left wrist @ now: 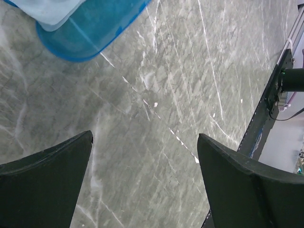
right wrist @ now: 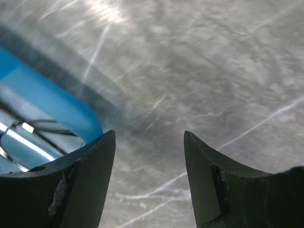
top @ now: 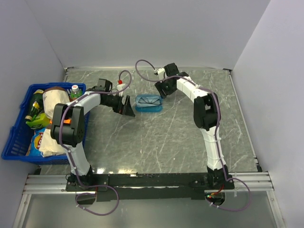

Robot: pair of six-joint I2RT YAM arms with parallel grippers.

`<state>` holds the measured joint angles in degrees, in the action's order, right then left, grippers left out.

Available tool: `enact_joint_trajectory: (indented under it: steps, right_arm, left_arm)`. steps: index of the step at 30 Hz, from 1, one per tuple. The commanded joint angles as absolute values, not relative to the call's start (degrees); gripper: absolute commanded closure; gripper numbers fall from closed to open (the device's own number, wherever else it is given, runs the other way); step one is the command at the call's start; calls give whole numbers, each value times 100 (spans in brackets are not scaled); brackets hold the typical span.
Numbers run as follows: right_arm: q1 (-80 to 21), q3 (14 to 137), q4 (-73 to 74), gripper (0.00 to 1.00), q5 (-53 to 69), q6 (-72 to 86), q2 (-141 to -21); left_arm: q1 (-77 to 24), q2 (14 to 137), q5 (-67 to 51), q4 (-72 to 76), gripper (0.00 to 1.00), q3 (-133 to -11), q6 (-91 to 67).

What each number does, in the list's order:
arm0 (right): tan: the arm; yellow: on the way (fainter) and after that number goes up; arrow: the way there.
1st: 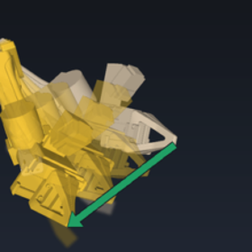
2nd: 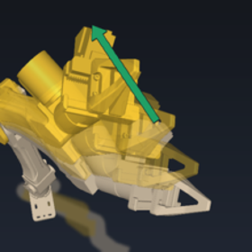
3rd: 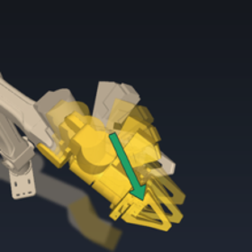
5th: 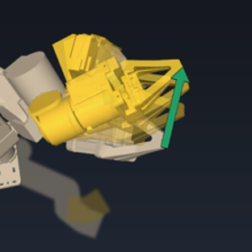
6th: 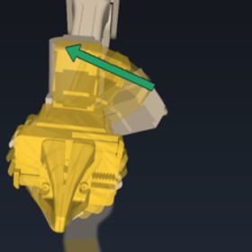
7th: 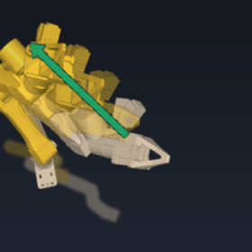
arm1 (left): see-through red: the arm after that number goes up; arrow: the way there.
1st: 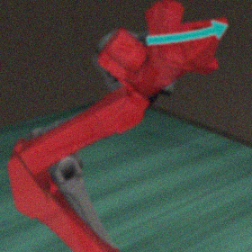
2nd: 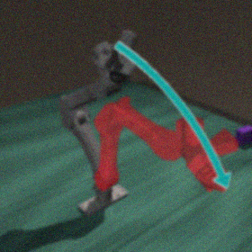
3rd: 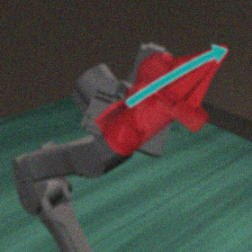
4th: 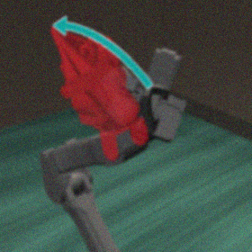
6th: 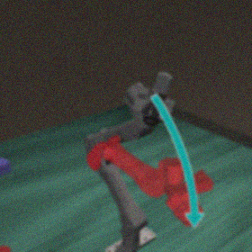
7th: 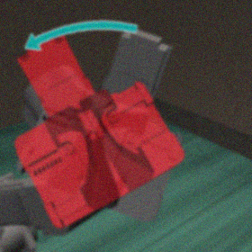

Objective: Organize the sunglasses
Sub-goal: Rotate the case with sunglasses to the center of the board.

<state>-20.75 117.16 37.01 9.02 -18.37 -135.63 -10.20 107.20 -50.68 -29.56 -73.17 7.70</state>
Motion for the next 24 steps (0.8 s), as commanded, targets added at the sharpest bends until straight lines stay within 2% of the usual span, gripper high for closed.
enact_joint_trajectory:
  steps: [1,21,24]
  right_arm:
    - [-2136,11654,3481,34,1564,-2381,-12797]
    - [-2435,11926,3287,33,835,-2531,-13087]
    - [-2426,12102,3261,33,432,-2514,-13201]
  left_arm:
    - [-993,10503,-5238,-2830,4,-7260,896]
    - [-729,10494,-5607,-3375,4,-7348,1371]
    - [-729,10538,-5686,-3401,4,-7374,1397]
